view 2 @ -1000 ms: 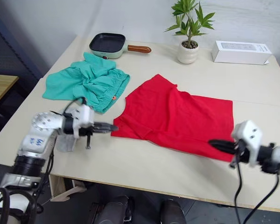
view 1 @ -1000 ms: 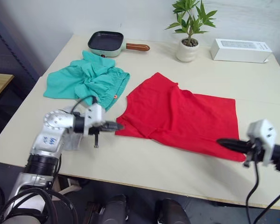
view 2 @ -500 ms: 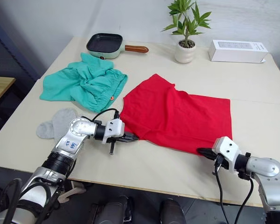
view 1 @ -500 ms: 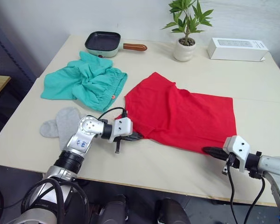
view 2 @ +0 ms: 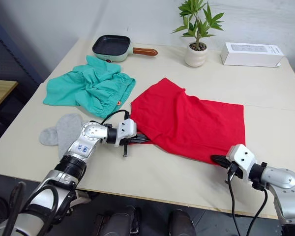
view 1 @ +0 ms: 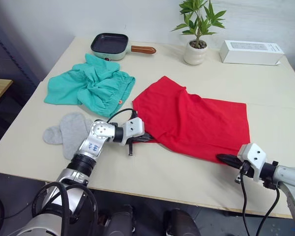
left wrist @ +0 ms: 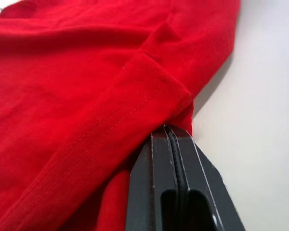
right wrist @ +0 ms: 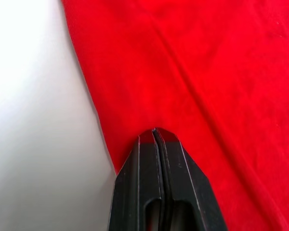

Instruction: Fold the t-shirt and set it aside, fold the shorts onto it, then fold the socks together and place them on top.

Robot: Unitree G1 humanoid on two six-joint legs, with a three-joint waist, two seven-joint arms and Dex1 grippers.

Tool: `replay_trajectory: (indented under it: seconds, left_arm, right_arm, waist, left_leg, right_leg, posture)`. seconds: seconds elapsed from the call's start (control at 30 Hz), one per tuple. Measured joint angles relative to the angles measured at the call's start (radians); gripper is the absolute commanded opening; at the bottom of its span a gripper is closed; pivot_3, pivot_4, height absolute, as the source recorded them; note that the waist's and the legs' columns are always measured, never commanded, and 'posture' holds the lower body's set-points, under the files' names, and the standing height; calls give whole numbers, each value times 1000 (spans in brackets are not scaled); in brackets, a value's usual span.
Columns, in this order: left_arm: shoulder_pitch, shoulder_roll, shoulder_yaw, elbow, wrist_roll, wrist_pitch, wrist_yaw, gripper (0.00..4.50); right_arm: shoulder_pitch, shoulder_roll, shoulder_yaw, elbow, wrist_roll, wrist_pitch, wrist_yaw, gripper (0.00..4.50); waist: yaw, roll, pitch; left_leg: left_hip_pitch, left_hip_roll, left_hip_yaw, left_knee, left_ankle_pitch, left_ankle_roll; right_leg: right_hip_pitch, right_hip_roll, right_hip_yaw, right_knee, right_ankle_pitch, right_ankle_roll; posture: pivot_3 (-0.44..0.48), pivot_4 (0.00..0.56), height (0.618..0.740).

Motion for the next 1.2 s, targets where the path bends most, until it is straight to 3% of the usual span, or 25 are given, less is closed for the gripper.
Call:
replay_trajectory:
  seconds: [0.33,0.73,0.9,1.03,1.13,1.2]
  left_arm:
    - [-68,-48,102,73,-72,107,38,0]
    - [-61,-55,114,189,-2,24,216,0]
    - [68,88,160,-1,-57,67,110,0]
    - [174,167,199,-254,-161,177,20,0]
    - [224,163,190,-357,-167,206,30,0]
    - [249,112,161,-370,-139,215,84,0]
  right_arm:
    - [15,0,-27,3,12,24,-21,15]
    - [3,0,-87,91,-14,20,-156,15]
    - [20,-4,-159,168,-15,-20,-177,15]
    - [60,-4,-198,92,64,-21,-112,15]
    - [69,28,-190,-35,105,-12,-110,15]
    - [77,88,-139,-107,100,-11,-135,15]
  waist:
    - [0,0,0]
    - [-1,0,0]
    - [-20,0,0]
    - [-24,0,0]
    - [-22,0,0]
    - [-17,0,0]
  left_leg:
    - [0,0,0,0,0,0]
    - [0,0,0,0,0,0]
    - [0,1,0,-3,0,-1]
    - [0,1,0,-3,0,-1]
    - [2,1,-1,-3,0,-1]
    - [1,1,-3,-3,0,-1]
  right_leg:
    - [0,0,-1,0,0,0]
    - [0,0,-1,0,0,0]
    - [-1,0,0,-1,0,0]
    - [0,-1,1,-2,0,0]
    - [2,-1,1,-2,0,0]
    - [2,-1,0,-3,0,0]
  posture:
    - [0,150,740]
    - [0,150,740]
    - [0,150,740]
    - [0,150,740]
    - [0,150,740]
    - [0,150,740]
